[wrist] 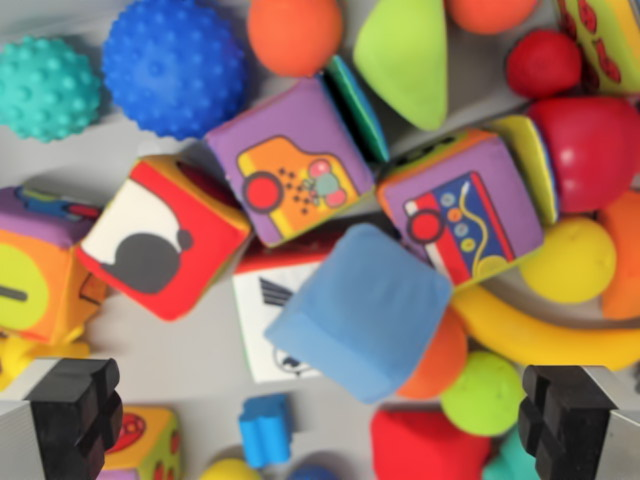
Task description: Pick an object from the bin
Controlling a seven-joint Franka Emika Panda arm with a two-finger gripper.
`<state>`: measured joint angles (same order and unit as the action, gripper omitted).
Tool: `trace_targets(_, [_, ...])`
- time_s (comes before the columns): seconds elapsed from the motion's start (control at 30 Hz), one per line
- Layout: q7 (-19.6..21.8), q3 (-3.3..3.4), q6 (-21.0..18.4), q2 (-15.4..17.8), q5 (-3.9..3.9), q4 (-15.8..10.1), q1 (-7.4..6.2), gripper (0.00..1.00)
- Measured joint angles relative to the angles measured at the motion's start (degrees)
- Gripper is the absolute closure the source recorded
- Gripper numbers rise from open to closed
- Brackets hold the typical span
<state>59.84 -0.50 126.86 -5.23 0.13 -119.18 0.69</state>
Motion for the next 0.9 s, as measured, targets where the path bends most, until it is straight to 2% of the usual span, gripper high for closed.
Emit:
trace_targets(0.5, [12.1, -0.01, 6.3, 0.1, -0.11, -7.8, -0.4, 0.0])
trace_targets(0.9, [22.9, -0.01, 12.3, -1.2, -0.11, -13.7, -0.78, 0.0])
